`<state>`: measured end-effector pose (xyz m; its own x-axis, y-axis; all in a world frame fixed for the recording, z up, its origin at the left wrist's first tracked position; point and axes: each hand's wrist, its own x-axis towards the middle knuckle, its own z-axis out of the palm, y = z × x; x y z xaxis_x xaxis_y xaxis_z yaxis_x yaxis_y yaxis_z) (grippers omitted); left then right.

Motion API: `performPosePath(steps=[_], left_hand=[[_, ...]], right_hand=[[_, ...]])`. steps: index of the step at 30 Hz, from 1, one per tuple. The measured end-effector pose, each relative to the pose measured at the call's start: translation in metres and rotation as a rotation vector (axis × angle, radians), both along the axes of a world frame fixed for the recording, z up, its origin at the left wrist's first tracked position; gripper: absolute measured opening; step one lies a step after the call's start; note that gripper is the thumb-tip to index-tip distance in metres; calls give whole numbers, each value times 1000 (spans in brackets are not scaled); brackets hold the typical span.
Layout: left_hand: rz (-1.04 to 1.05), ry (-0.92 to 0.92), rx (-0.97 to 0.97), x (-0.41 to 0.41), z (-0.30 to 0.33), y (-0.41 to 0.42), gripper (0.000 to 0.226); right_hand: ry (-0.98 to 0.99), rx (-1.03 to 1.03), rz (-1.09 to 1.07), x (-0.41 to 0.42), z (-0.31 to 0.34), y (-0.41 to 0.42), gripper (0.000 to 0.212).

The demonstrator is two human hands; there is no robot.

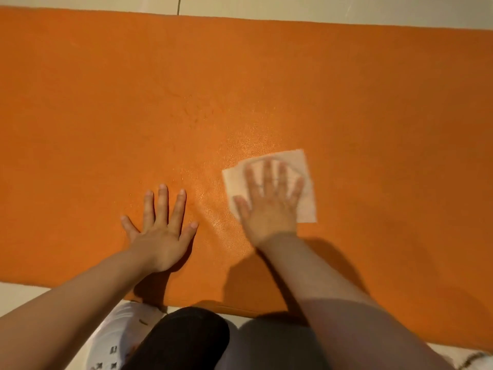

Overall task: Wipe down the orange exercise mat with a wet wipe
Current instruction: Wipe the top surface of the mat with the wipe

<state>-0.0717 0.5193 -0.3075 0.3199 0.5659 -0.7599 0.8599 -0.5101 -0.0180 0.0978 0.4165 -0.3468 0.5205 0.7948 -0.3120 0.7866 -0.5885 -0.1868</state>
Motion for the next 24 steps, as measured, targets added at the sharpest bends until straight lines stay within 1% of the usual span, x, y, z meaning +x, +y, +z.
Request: performPosePath(steps=[1, 3, 5, 6, 8, 10, 13, 15, 17, 19, 20, 22, 24], left_hand=[[0, 8, -15, 0, 1, 0, 68], [5, 18, -37, 0, 3, 2, 69], [10, 24, -60, 1, 5, 3, 70], [12, 26, -73, 2, 6, 4, 71], [12, 38, -96, 3, 10, 4, 77], [8, 51, -106, 5, 12, 3, 83], [-1, 52, -99, 5, 14, 2, 99], [-3, 55, -101, 5, 14, 2, 108], [1, 59, -94, 4, 13, 2, 111], [-3, 67, -90, 3, 12, 2, 112], [-1, 68, -89, 3, 12, 2, 112], [5, 65, -89, 4, 12, 2, 113], [26, 31, -60, 3, 7, 2, 112]], right_hand=[[15, -15, 92, -13, 2, 7, 72], [25, -14, 189, -13, 6, 16, 67], [-2, -8, 233, 9, 6, 22, 67], [-3, -8, 208, 27, 5, 24, 68], [-27, -23, 70, 73, 2, 22, 70], [-82, -79, -115, 127, 1, 5, 71], [-53, -135, -375, 187, 10, -34, 73], [-24, -102, -470, 189, 13, -44, 71], [-26, -57, -500, 168, 7, -32, 65], [-22, -37, -478, 139, 1, -9, 62], [-23, -19, -429, 124, -1, 3, 62], [-36, 20, -248, 90, -1, 27, 61], [-34, 35, 5, 51, 1, 47, 61]])
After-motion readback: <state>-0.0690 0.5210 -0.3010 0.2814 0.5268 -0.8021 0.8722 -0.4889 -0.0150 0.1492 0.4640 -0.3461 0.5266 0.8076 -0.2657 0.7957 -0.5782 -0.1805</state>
